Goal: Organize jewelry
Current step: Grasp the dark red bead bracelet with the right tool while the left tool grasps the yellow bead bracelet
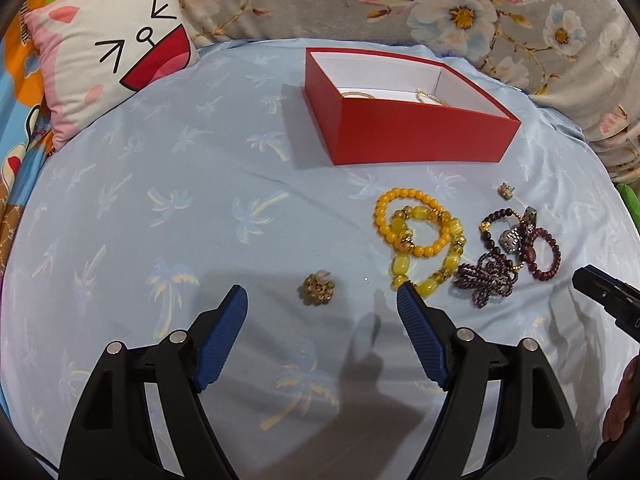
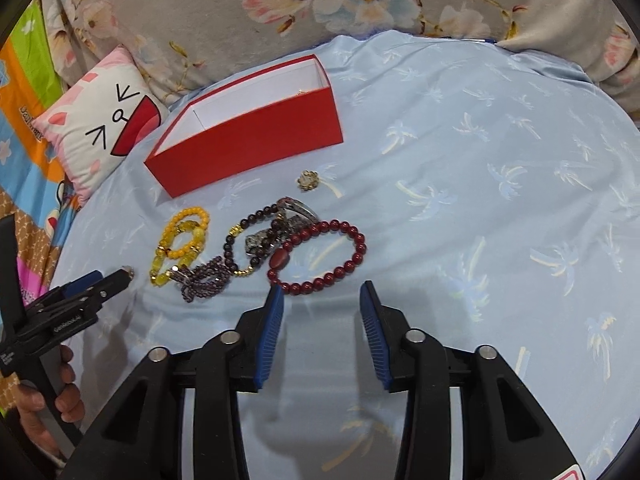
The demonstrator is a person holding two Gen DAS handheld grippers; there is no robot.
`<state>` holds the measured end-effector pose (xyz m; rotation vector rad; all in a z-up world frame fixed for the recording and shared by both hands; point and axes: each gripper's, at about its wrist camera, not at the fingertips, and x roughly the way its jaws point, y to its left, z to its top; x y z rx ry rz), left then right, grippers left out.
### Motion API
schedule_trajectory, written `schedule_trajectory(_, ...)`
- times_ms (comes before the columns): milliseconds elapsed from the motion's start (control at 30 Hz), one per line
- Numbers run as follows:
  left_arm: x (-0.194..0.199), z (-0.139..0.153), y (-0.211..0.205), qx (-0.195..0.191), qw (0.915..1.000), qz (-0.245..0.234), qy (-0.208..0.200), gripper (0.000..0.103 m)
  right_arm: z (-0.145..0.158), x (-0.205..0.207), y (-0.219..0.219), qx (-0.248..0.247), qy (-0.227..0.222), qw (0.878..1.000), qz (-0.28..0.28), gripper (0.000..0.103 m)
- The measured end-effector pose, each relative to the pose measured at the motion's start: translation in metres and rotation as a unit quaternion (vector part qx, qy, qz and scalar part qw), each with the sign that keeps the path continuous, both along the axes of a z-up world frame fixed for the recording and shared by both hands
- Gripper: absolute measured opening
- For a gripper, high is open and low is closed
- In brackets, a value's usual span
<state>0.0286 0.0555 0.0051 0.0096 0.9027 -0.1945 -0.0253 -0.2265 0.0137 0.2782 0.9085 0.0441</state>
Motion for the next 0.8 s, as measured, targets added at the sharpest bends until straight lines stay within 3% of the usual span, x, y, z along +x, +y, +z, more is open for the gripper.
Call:
schedule_trajectory(267,0.002,0.009,-0.02,-0.027,0.9994,-0.02,-0.004,0.075,-0.007,0.003,-0.007,0.003,0.0,1.0,-0.016,0.044)
schedule_trajectory(500,0.015,0.001,-0.049,-0.017,0.9991,-0.038,-0.003,0.074,-0.006,0.004,-0.005,0.0,-0.005,1.0,-0.015,0.044)
schedule_trajectory(600,0.02,-0.004,-0.055,-0.009,0.9991,-0.041,0.0,0.067,-0.007,0.005,-0.006,0.002,-0.006,1.0,-0.017,0.044)
schedule_trajectory(633,0.023,-0.006,-0.056,-0.009,0.9991,-0.042,0.004,0.06,-0.007,0.006,-0.006,0.001,-0.005,1.0,-0.019,0.044)
schedule_trajectory(733,0.024,-0.007,-0.06,0.003,0.999,-0.045,-0.005,0.056,-0.007,0.012,-0.006,-0.004,-0.007,1.0,-0.02,0.044)
schedule_trajectory(800,0.026,-0.009,-0.062,0.009,0.9989,-0.046,-0.004,0.044,-0.007,0.018,-0.005,-0.009,-0.009,1.0,-0.021,0.044)
